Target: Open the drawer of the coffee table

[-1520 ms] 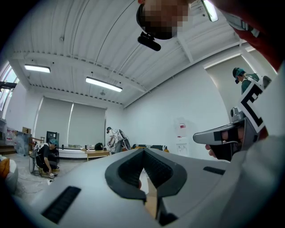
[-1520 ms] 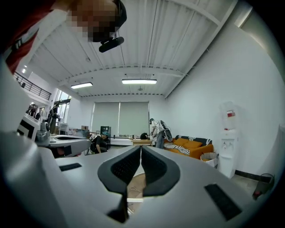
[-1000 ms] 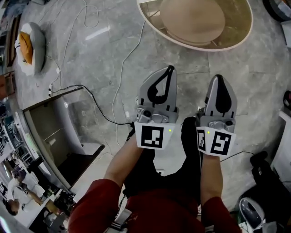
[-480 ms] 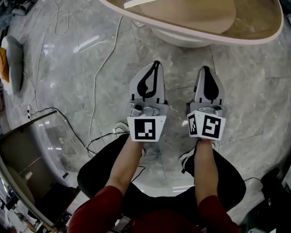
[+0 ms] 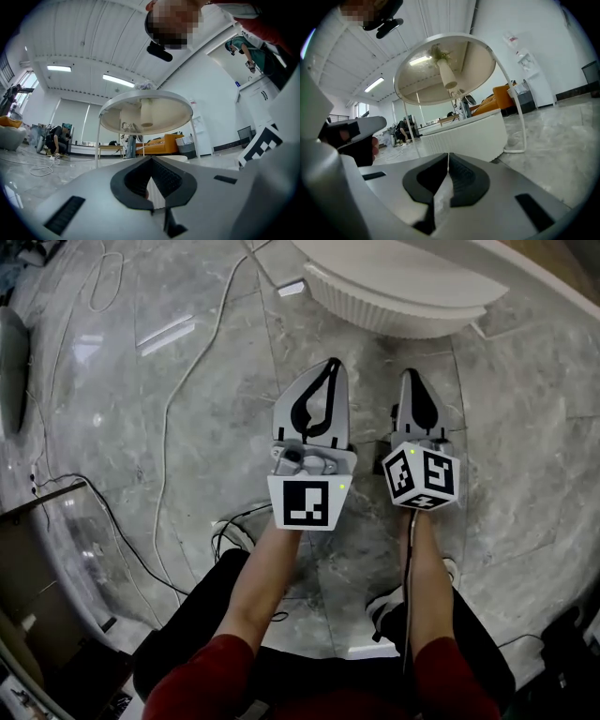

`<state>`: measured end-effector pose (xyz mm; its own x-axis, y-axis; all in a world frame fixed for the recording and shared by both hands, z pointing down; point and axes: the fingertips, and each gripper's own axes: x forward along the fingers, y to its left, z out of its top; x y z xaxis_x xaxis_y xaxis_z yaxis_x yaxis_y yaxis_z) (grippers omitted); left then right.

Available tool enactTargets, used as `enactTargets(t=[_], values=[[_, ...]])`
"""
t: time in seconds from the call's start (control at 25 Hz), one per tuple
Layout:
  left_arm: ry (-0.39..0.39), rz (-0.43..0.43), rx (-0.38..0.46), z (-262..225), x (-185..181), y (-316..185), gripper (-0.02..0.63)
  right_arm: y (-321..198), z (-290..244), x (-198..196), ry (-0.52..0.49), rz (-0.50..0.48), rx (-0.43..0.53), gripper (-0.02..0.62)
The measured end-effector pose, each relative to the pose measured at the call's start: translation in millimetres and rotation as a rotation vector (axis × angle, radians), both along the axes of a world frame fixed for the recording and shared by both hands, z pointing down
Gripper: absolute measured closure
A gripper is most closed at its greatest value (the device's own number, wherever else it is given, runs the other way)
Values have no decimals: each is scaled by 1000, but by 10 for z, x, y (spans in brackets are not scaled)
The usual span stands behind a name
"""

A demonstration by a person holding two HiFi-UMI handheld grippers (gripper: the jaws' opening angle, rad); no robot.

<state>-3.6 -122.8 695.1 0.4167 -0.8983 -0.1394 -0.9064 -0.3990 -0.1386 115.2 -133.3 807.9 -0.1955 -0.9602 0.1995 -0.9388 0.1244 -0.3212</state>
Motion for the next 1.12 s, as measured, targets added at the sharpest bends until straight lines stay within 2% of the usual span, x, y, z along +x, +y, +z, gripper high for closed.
enactTargets(t=[0.08, 0.16, 0.24, 0.36, 0.4, 0.48, 0.6, 0.68, 1.0, 1.12], values=[[2, 7, -7, 66, 27, -8, 594, -26, 155, -12, -3, 2, -21, 571], [-9, 22, -19, 132, 52, -3, 594, -93, 329, -13, -60, 9, -52, 571], [-21, 30, -32, 198, 56, 0, 594, -219, 511, 11, -217, 28, -91, 571], [-18, 23, -54, 281, 8, 7, 594, -428, 690, 57, -551, 55, -99, 553], [-16, 18, -64, 307, -19, 13, 594, -471, 728, 49, -629, 52, -90, 508], [-23, 5, -81, 358, -76, 14, 594, -528, 768, -10, -718, 20, -58, 470], [-28, -11, -89, 411, -140, -21, 594, -662, 675, -75, -815, -59, 52, 391], [-36, -17, -104, 461, -170, -39, 594, -736, 628, -57, -870, -78, 112, 337], [-37, -36, -134, 585, -244, -83, 594, -893, 694, -37, -1002, -73, 169, 311], [-53, -31, -131, 593, -250, -79, 594, -904, 636, -78, -992, -105, 193, 311]])
